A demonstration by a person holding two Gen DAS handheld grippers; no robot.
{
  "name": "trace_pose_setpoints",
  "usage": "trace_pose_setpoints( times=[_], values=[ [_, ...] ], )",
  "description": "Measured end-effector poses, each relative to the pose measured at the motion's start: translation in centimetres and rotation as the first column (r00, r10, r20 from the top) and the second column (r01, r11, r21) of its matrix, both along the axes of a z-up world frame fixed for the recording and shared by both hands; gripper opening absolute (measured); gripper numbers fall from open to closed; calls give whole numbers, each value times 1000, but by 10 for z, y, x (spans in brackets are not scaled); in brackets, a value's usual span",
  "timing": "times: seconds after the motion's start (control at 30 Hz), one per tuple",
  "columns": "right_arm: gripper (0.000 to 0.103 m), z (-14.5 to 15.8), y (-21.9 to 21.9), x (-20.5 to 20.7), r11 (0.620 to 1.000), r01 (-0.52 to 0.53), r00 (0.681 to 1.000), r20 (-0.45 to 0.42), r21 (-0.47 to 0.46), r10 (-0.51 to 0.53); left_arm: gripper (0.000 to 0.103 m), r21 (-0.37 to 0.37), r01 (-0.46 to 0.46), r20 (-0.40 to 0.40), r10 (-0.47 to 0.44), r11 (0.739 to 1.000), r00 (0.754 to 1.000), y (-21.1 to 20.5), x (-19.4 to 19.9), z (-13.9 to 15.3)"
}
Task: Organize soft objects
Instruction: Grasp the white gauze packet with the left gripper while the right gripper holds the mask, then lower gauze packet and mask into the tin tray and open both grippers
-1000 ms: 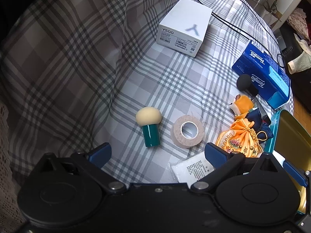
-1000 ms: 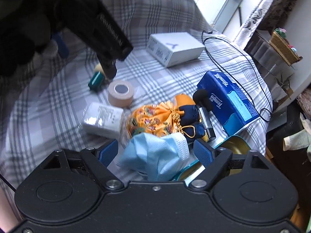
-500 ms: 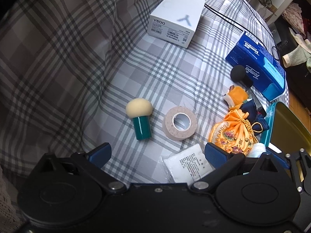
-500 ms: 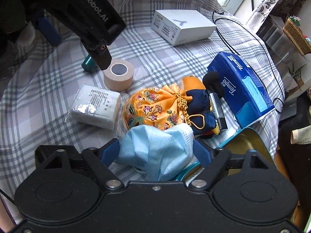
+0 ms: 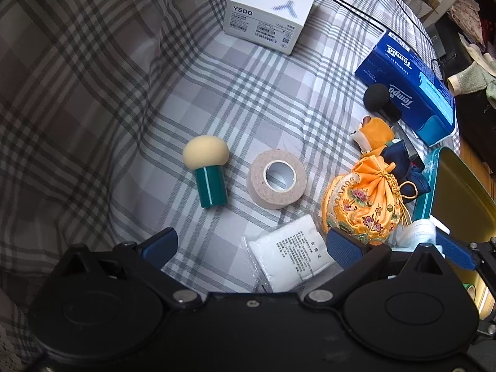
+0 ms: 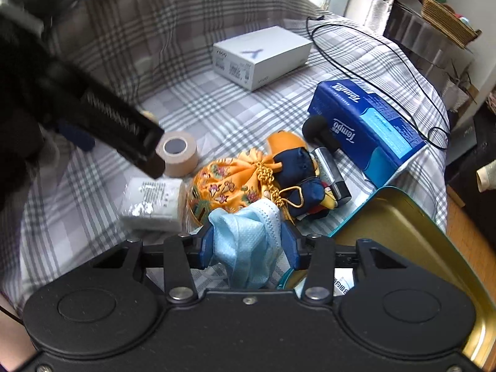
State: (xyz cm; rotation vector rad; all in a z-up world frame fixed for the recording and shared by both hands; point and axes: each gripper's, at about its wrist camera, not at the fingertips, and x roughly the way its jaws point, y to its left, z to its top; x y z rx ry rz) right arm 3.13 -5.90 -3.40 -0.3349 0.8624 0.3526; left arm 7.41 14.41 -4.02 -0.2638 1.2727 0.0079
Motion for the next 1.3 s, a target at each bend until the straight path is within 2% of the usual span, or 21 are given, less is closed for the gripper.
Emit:
trace_pose_setpoints(
  times=[0.2, 0.37, 0.53, 0.6, 0.67, 0.7, 0.77, 0.87, 1.13, 1.3],
  values=[
    [46, 12, -9, -6, 998, 52, 998, 27, 37, -53, 102, -50, 4, -13, -5, 999, 1000, -7, 1, -7],
    [46, 18, -13, -8, 995, 80, 995, 46, 60, -83, 102, -26, 21, -27, -22, 999, 999, -21, 3, -18],
    [46, 22, -13, -10, 994, 86, 994, 62, 72, -91, 102, 35, 50, -30, -49, 998, 998, -38, 5, -31],
    [46, 23, -13, -10, 993, 90, 993, 65, 74, -95, 100, 41, 47, -36, -46, 998, 998, -39, 6, -36],
    [46, 24, -14, -10, 992, 95, 992, 70, 78, -101, 88, 25, 42, -45, -41, 999, 998, -38, 6, -38],
    [46, 25, -14, -10, 992, 98, 992, 72, 82, -104, 86, 29, 39, -43, -38, 999, 998, -38, 6, -38],
    [46, 26, -16, -10, 990, 103, 991, 72, 97, -111, 75, 43, 41, -29, -39, 998, 999, -38, 6, -37],
    [46, 30, -18, -10, 987, 113, 989, 79, 116, -122, 71, 28, 46, -17, -46, 999, 999, -38, 7, -35],
    [46, 44, -30, -11, 970, 155, 980, 96, 186, -175, 69, 17, 62, 33, -63, 998, 998, -42, -4, -16],
    [45, 57, -49, -11, 936, 228, 962, 89, 267, -259, 69, 19, 78, 64, -79, 997, 995, -43, -10, 1]
  ],
)
